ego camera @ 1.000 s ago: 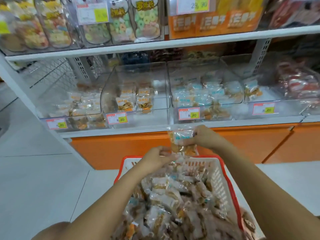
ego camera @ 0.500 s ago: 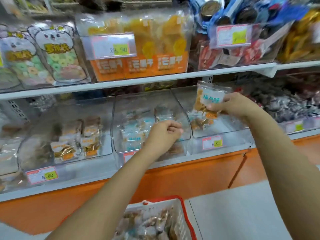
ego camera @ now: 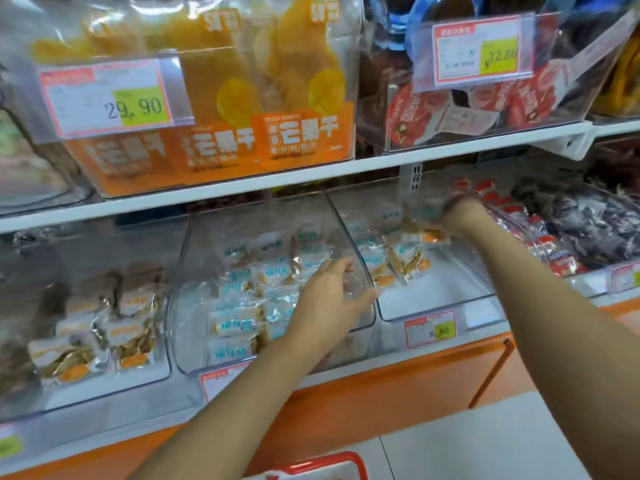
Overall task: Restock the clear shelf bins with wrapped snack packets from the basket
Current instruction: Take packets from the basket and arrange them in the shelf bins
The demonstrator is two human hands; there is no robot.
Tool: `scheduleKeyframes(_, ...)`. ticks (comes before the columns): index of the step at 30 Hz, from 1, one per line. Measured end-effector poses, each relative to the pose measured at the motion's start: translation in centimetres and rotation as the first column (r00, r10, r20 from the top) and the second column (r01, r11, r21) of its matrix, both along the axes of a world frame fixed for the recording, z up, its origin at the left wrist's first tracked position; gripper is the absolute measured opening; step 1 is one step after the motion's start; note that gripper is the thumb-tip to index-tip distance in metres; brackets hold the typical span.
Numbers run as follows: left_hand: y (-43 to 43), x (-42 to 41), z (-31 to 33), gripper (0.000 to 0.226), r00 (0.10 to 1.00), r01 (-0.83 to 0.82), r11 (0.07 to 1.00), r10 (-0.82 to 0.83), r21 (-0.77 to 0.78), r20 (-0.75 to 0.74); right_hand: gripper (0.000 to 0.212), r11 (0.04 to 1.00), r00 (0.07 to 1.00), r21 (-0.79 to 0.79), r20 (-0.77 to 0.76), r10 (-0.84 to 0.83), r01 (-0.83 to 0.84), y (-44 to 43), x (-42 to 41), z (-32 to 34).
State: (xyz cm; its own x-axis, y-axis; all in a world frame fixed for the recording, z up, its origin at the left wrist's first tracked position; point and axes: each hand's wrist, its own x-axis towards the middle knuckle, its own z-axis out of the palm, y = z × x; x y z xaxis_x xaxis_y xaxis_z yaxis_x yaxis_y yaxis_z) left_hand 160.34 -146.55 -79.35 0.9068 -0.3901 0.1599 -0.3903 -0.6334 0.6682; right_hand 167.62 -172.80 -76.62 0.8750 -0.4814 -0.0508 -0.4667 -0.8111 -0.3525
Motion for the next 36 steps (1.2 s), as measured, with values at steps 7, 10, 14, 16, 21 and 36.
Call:
scheduleKeyframes(7,-2.5,2.7,0.0,0.070,0.993,-0.103,0.995,0.102,-0.007,-0.053,0.045,0.960,0.992,-0.249,0.061,-0.115,0.126,-1.5,3.7,-0.8)
scheduleKeyframes(10,-2.8,2.6,-0.6,0.068,0.993,-0.109,0.992,0.106,-0.068,-0.059,0.035,0.961,0.998,-0.272,-0.009,-0.058,0.053,-0.6,4.2,-2.3)
scheduleKeyframes(14,-2.9,2.5,-1.1,0.068,0.994,-0.103,0.985,0.096,-0.136,-0.061,0.040,0.969,0.997,-0.236,0.040,-0.065,0.072,-1.1,5.2,-4.4)
scheduleKeyframes(16,-2.9,2.6,-1.2,0.068,0.994,-0.102,0.983,0.093,-0.155,-0.060,0.043,0.968,0.993,-0.233,0.092,-0.071,0.091,-1.1,5.1,-4.5)
scheduleKeyframes(21,-3.1,2.5,-1.6,0.067,0.995,-0.094,0.981,0.086,-0.173,-0.050,0.024,0.967,0.996,-0.256,-0.082,-0.032,0.010,-1.8,5.1,-3.6)
scheduleKeyframes(36,-2.9,2.5,-1.5,0.065,0.995,-0.073,0.982,0.061,-0.174,-0.073,0.067,0.966,0.985,-0.201,0.086,-0.150,0.164,-0.6,6.5,-5.3)
